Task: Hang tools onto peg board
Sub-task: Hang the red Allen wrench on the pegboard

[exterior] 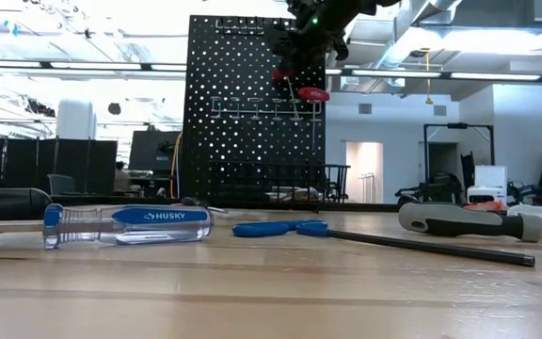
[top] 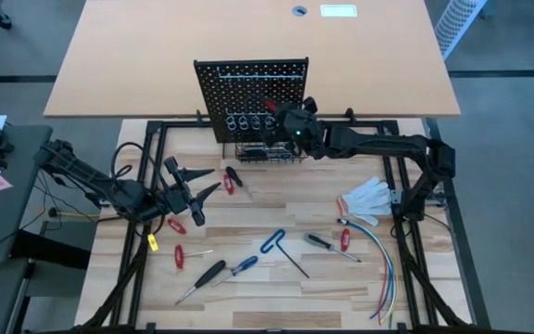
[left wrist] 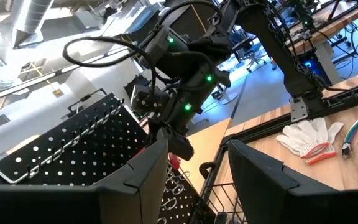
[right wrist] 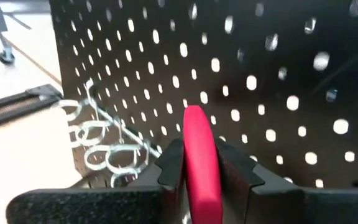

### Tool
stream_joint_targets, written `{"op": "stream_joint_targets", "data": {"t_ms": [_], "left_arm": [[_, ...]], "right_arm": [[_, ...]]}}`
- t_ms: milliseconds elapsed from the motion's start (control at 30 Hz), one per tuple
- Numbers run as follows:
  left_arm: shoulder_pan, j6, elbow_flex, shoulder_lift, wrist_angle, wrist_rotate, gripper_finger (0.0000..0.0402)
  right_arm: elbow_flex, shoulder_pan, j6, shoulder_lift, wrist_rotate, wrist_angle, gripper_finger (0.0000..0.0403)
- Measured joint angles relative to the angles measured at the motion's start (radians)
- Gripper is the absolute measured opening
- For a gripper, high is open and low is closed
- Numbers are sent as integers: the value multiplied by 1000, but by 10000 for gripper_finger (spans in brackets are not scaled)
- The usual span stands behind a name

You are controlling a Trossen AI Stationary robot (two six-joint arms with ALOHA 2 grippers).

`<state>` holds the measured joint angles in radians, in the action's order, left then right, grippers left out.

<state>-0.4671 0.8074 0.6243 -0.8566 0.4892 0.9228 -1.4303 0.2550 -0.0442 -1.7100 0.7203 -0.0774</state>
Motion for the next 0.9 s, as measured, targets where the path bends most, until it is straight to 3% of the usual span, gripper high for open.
{"op": "stream_joint_targets", "data": {"t_ms": [433,767,900], "left_arm": [[0,-3,0,0,0,0,166],[0,-4,0,0,-1,0,166],[0,-9,0,0,-2,0,166]], "right_arm": [[-1,0,-38,0,4,-145,82],[-1,-16,59,5,13,-162,207],[-1,-53,105,38,21,-156,230]]}}
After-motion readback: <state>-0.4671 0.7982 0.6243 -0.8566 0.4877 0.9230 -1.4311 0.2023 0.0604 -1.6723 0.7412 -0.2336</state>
